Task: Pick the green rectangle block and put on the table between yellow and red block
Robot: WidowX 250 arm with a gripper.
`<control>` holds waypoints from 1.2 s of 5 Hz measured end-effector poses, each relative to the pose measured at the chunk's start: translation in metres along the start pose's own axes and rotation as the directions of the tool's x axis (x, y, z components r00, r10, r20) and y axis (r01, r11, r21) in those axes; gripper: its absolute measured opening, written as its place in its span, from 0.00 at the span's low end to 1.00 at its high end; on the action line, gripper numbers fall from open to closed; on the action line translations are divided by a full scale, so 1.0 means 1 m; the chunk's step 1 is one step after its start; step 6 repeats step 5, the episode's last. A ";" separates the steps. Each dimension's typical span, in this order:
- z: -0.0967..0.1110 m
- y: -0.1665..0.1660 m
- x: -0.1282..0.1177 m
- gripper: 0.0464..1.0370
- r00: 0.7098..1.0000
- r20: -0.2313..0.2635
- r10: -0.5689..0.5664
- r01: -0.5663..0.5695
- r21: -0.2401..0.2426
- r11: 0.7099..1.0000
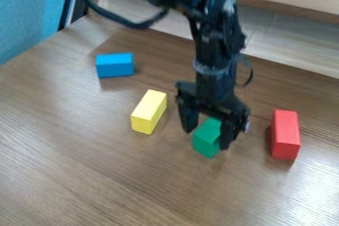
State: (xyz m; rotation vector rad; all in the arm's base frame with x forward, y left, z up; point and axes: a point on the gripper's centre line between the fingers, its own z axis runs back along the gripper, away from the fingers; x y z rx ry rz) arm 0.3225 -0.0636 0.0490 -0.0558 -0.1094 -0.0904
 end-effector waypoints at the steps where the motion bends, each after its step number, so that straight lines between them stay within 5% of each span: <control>1: 0.038 0.004 0.003 0.96 0.997 0.076 0.034 -0.033 -0.004 0.999; 3: 0.083 0.042 0.008 0.96 0.978 0.147 0.148 -0.145 -0.032 0.989; 6: 0.082 0.082 0.024 0.96 0.966 0.182 0.183 -0.187 0.008 0.982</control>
